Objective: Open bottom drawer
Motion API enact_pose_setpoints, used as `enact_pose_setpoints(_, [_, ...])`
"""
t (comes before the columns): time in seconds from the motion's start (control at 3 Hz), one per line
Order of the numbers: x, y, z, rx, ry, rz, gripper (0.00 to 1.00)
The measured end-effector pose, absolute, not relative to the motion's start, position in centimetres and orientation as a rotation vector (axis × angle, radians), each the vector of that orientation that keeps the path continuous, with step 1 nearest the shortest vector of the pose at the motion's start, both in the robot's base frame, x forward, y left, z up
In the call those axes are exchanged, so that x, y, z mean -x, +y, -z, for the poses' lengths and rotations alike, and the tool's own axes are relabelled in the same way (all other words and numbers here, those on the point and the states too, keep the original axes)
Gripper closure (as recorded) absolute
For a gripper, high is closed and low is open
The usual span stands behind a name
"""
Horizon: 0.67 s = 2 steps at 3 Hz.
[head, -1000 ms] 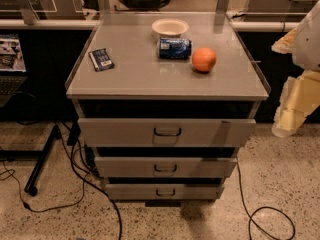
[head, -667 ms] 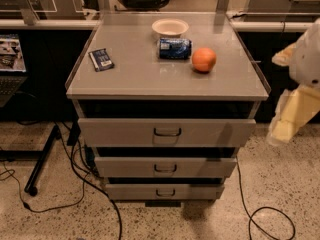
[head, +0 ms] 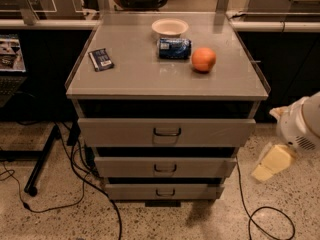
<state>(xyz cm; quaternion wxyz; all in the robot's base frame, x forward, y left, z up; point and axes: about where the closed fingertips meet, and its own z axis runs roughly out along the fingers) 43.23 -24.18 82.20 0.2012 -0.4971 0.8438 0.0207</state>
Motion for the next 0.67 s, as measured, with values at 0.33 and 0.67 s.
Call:
enact_pose_setpoints(0.33, [-44.9,-24.9,-76.7,1.307,2.374,-0.108,0.00])
enact_pose_setpoints(0.67, [-45.3,-24.9,-75.6,1.303,2.379,-0.126,0.18])
